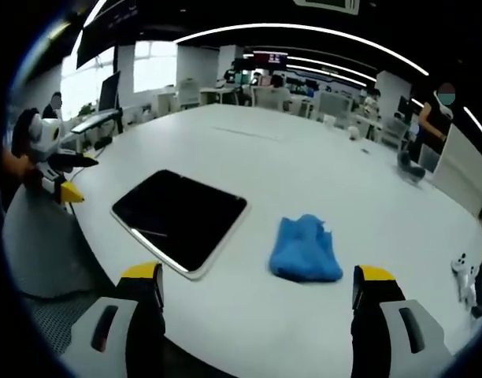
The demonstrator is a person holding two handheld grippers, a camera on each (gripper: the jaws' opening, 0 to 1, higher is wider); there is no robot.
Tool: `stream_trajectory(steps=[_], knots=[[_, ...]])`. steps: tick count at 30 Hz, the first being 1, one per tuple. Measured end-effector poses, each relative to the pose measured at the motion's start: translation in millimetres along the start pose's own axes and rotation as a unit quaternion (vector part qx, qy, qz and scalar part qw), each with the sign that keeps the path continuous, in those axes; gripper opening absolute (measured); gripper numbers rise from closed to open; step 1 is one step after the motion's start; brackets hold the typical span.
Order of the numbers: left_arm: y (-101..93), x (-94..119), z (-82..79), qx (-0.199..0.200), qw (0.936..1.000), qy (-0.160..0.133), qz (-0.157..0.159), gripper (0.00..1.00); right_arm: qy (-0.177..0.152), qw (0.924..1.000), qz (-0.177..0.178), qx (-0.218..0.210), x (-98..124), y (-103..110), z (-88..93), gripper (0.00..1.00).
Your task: Wipe the mirror surface with the cleaning cloth until all visible marks leave the cleaned area.
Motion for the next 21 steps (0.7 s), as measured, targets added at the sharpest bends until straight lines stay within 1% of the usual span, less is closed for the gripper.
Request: stream_trajectory(steps=[2, 4, 5, 7, 8, 10, 11, 13, 14, 16, 17, 18, 19, 20, 21], knots=[[-2.3, -0.3, -0.2, -0.005, 1.0, 0.001, 0.005, 0.99, 0.0, 1.0, -0.002, -0.008, 3.7, -0.8, -2.3, 1.0], [-2.6, -0.1, -0.3, -0.005, 1.0, 0.001, 0.006, 0.99, -0.004, 0.9996, -0.006, -0.028, 7.6, -1.5, -6.1, 1.0], [-2.5, -0.2, -0.1, -0.004, 1.0, 0.001, 0.006, 0.99, -0.001, 0.9995, -0.009, -0.029, 8.7, -1.7, -5.9, 1.0], [-2.3, -0.2, -0.1, -0.005, 1.0, 0.002, 0.005, 0.99, 0.012, 0.9996, -0.016, -0.02, 8.6, 2.7, 2.3, 1.0], [-1.7, 0.2, -0.8, -0.004, 1.0, -0.001, 0.003, 0.99, 0.024, 0.9996, -0.018, -0.002, 8.1, 4.4, 8.8, 0.99], [-0.3, 0.4, -1.6, -0.005, 1.0, -0.003, 0.0, 0.99, 0.031, 0.9992, -0.016, 0.017, 6.3, 8.9, 15.7, 0.98], [-0.1, 0.3, -1.9, -0.006, 1.0, -0.003, 0.0, 0.99, 0.034, 0.999, -0.017, 0.021, 5.5, 10.9, 17.7, 0.98], [-0.2, 0.5, -2.4, -0.007, 1.0, -0.005, 0.0, 0.99, 0.035, 0.9989, -0.022, 0.022, 4.4, 12.2, 15.7, 0.98], [0.4, 0.7, -2.2, -0.005, 1.0, -0.005, -0.001, 0.99, 0.036, 0.9989, -0.023, 0.021, 4.7, 10.6, 12.9, 0.99], [2.2, 1.2, -1.4, 0.0, 1.0, -0.003, -0.006, 0.99, 0.035, 0.9989, -0.026, 0.018, 8.1, 3.7, 0.4, 0.98], [1.9, 1.2, -1.1, 0.001, 1.0, -0.002, -0.005, 0.99, 0.041, 0.998, -0.045, 0.015, 10.2, 3.0, -7.3, 0.96], [1.8, 1.2, -1.3, 0.0, 1.0, -0.002, -0.005, 0.99, 0.053, 0.9966, -0.063, 0.002, 12.1, 4.6, -10.3, 0.95], [1.5, 1.2, -1.8, -0.004, 1.0, -0.003, -0.004, 0.99, 0.05, 0.9963, -0.069, -0.011, 13.0, -0.7, -21.4, 0.96], [1.2, 1.3, -1.9, -0.003, 1.0, -0.003, -0.005, 0.99, 0.058, 0.9951, -0.078, -0.017, 14.6, -2.3, -26.5, 0.97], [2.7, 1.8, -1.7, -0.001, 0.9999, -0.003, -0.01, 0.99, 0.059, 0.9943, -0.085, -0.023, 16.3, -6.3, -37.0, 0.97]])
Point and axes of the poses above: the point that each gripper's makers call its tool centre point, and the gripper's own axes: x roughly backward along the fingers, y roughly to its left, z roughly out of its underside, the point moved 2 cm from there along x, roughly backward along the fingers
